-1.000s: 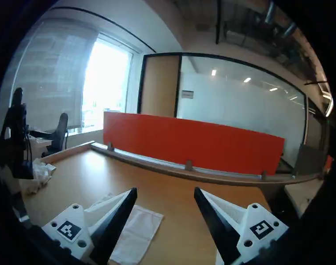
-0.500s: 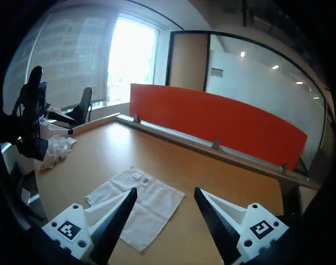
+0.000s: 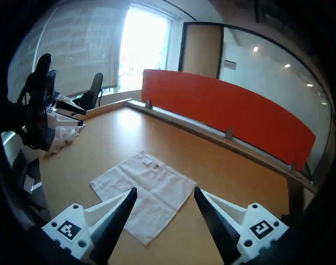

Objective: Fold towel

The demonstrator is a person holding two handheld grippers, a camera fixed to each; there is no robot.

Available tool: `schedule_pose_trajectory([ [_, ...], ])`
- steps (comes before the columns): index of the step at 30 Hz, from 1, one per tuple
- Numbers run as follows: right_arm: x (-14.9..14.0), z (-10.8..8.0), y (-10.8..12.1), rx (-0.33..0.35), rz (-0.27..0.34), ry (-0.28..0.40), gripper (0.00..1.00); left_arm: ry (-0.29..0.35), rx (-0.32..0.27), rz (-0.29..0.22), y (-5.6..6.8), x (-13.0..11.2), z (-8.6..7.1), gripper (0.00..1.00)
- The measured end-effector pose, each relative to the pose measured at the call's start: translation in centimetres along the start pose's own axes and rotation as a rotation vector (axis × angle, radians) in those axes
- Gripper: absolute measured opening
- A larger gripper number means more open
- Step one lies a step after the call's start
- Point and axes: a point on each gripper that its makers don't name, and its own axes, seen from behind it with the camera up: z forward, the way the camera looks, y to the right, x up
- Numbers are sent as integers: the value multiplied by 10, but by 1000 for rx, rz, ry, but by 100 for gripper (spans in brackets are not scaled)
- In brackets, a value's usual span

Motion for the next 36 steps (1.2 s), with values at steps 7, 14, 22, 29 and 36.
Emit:
schedule_pose_trajectory([
  [7, -25, 13, -8, 17, -4, -35, 100, -48, -23, 9, 13, -28, 12, 79],
  [14, -53, 26, -12, 22, 1, -75, 100, -98, -46, 19, 23, -57, 25, 79],
  [22, -86, 39, -18, 34, -3, -123, 100, -153, -66, 34, 33, -90, 39, 79],
  [29, -113, 48, -25, 50, -6, -170, 100, -200, -77, 48, 40, -118, 53, 80],
  [36, -135, 56, -35, 73, 1, -212, 100, -249, -105, 66, 49, -144, 64, 79],
])
